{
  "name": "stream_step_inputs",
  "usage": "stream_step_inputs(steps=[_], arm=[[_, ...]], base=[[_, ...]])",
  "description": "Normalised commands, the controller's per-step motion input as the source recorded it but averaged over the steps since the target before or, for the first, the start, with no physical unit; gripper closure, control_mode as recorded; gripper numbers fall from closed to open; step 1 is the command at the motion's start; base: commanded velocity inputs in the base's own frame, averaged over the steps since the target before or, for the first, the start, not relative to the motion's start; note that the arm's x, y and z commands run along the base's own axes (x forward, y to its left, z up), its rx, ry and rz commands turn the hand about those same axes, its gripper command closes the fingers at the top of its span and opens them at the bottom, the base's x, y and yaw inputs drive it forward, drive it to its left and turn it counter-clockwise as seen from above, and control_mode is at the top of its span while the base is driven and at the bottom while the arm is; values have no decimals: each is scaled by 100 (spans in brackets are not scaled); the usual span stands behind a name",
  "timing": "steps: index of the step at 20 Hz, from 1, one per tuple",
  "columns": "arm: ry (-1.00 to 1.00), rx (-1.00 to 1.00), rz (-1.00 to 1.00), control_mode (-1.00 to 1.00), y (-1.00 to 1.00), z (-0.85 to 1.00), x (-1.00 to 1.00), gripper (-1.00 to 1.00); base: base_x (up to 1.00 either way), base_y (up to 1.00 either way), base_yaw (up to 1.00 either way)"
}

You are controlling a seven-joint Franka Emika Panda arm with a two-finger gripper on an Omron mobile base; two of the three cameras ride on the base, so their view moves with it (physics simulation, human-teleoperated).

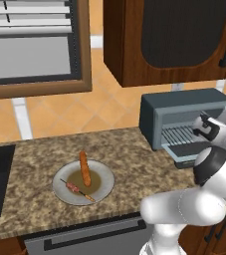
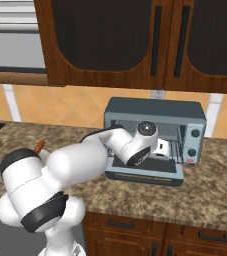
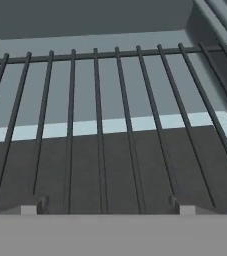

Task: Pick up the kebab skewer and baguette bread, and place them inside the toaster oven. Close the toaster oven door and start by setting the timer.

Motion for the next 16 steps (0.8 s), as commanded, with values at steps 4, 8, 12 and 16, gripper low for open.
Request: stream_step_inputs(steps=[4, 8, 12, 16], arm=[[14, 0, 5, -100, -7, -74, -65, -100], [10, 0, 3, -100, -8, -33, -56, -100], [0, 2, -2, -100, 16, 59, -35, -100], [-1, 0, -7, -100, 77, 98, -36, -100]], base=[[0, 0, 0], [0, 0, 0], [0, 0, 0], [0, 0, 0]])
